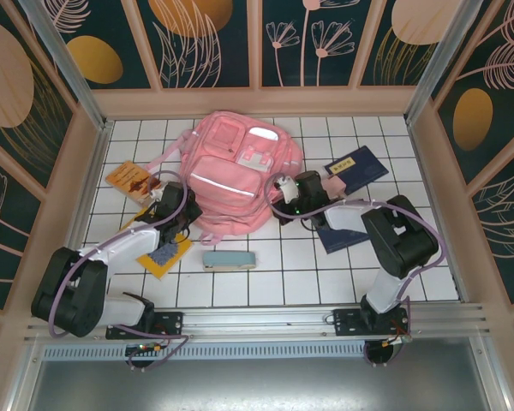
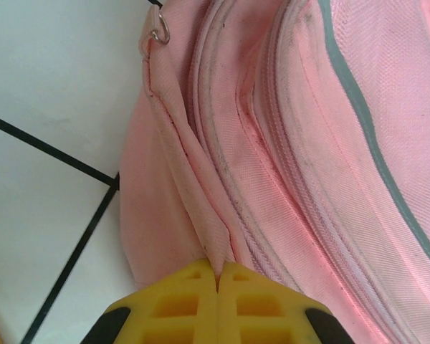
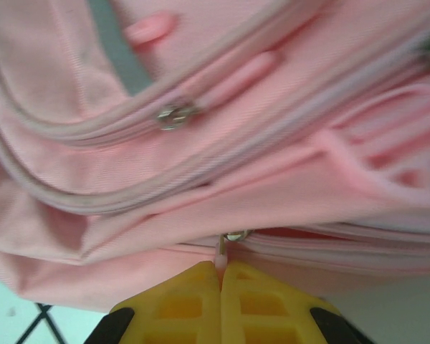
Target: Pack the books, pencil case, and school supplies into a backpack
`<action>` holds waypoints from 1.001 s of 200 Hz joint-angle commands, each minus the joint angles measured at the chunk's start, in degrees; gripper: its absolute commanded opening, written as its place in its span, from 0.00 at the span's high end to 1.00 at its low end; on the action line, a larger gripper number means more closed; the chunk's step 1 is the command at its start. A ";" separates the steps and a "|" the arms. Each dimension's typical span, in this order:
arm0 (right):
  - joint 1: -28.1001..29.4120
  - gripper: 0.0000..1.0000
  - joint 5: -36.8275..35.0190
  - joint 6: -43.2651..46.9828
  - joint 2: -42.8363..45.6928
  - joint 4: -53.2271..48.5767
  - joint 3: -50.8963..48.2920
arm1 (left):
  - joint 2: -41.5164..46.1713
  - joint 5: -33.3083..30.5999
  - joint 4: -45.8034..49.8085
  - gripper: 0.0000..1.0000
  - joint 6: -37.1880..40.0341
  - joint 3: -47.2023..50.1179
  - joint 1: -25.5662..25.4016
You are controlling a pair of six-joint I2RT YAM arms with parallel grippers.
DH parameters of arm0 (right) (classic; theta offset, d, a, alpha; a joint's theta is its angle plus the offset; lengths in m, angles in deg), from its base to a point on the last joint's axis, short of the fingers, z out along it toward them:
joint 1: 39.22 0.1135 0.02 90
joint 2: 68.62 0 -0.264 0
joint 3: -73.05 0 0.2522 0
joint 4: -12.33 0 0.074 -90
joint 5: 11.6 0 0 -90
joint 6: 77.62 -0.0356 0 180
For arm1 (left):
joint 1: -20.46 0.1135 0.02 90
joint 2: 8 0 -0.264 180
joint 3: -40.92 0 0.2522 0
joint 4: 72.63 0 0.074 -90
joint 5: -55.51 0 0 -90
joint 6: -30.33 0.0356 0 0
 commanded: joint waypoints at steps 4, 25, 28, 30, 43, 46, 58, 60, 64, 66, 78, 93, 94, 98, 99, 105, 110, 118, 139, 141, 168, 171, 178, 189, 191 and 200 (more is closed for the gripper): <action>3.38 1.00 2.62 -1.57 2.19 1.84 -0.27 | 1.87 5.03 -4.45 0.89 -0.94 -0.70 -0.44; 2.96 1.00 1.76 -2.66 4.36 3.88 -2.76 | 3.43 2.05 -0.06 0.48 3.15 -2.69 -0.44; 2.71 1.00 1.64 -2.87 4.84 4.31 -3.18 | 3.76 1.33 0.86 0.47 3.77 -3.18 -0.44; 2.53 1.00 1.52 -2.94 5.20 4.58 -3.51 | 4.03 0.93 1.41 0.47 4.33 -3.42 -0.44; 1.22 1.00 1.87 -3.88 7.45 6.37 -6.04 | 5.64 -0.29 3.13 0.45 8.21 -4.84 -0.44; 0.99 1.00 1.89 -4.04 7.98 6.78 -6.51 | 5.84 -0.23 3.48 0.45 9.31 -5.38 -0.44; 0.17 1.00 1.72 -4.30 9.78 7.74 -8.30 | 5.55 -0.10 5.56 0.45 13.40 -8.22 -0.44; 0.11 1.00 1.67 -4.40 10.09 7.92 -8.57 | 5.32 0.11 5.84 0.45 13.99 -8.79 -0.51; -0.09 1.00 1.75 -4.48 10.58 8.38 -9.15 | 4.83 0.70 6.06 0.46 15.27 -9.76 -0.65; -0.15 1.00 1.66 -4.55 10.86 8.58 -9.42 | 4.54 1.08 6.07 0.46 16.02 -10.41 -0.73; -0.24 1.00 2.11 -4.90 11.94 9.89 -10.79 | 2.14 3.57 5.52 0.47 19.53 -13.50 -1.64; -0.18 1.00 3.01 -5.27 12.29 10.87 -11.76 | -2.70 7.59 4.47 0.49 24.25 -17.81 -3.69; -0.22 1.00 3.02 -5.27 12.29 10.92 -11.78 | -3.14 7.77 4.53 0.49 24.54 -18.24 -3.87; -0.20 1.00 3.12 -5.34 12.15 11.05 -11.79 | -4.84 8.33 4.75 0.50 25.61 -19.74 -4.61; -0.19 1.00 3.12 -5.35 12.09 11.09 -11.83 | -5.26 8.41 4.80 0.50 25.92 -19.91 -4.85; -0.25 1.00 3.28 -5.36 11.92 11.21 -11.87 | -7.94 9.18 5.27 0.52 27.28 -23.07 -5.97; -0.18 1.00 3.45 -5.36 11.80 11.33 -11.96 | -10.24 10.46 5.51 0.53 28.31 -25.06 -6.77; -0.26 1.00 3.60 -5.53 11.56 11.71 -12.13 | -13.71 12.59 5.60 0.58 29.47 -27.95 -7.83; -1.69 1.00 4.31 -6.13 11.43 13.46 -13.04 | -21.18 15.66 5.00 0.65 31.58 -33.65 -10.52; -1.87 1.00 4.47 -6.26 11.42 13.63 -13.13 | -22.59 15.55 5.13 0.64 31.76 -34.22 -10.76; -2.62 1.00 5.81 -6.60 11.22 14.30 -13.37 | -31.61 11.83 9.97 0.59 35.72 -43.89 -13.51; -2.63 1.00 5.84 -6.60 11.17 14.31 -13.41 | -32.42 11.48 10.60 0.59 36.21 -44.99 -13.84; -2.63 1.00 5.93 -6.68 11.22 14.48 -13.46 | -34.51 10.87 11.48 0.59 37.39 -47.03 -14.49; -2.63 1.00 6.02 -6.77 11.12 14.98 -13.71 | -37.37 8.86 12.99 0.60 38.48 -50.02 -15.15; -2.70 1.00 6.02 -6.84 11.08 15.05 -13.72 | -37.91 8.64 13.32 0.60 38.83 -50.64 -15.26; -2.72 1.00 6.06 -6.94 11.14 15.24 -13.88 | -40.13 8.52 14.64 0.62 39.95 -52.92 -15.85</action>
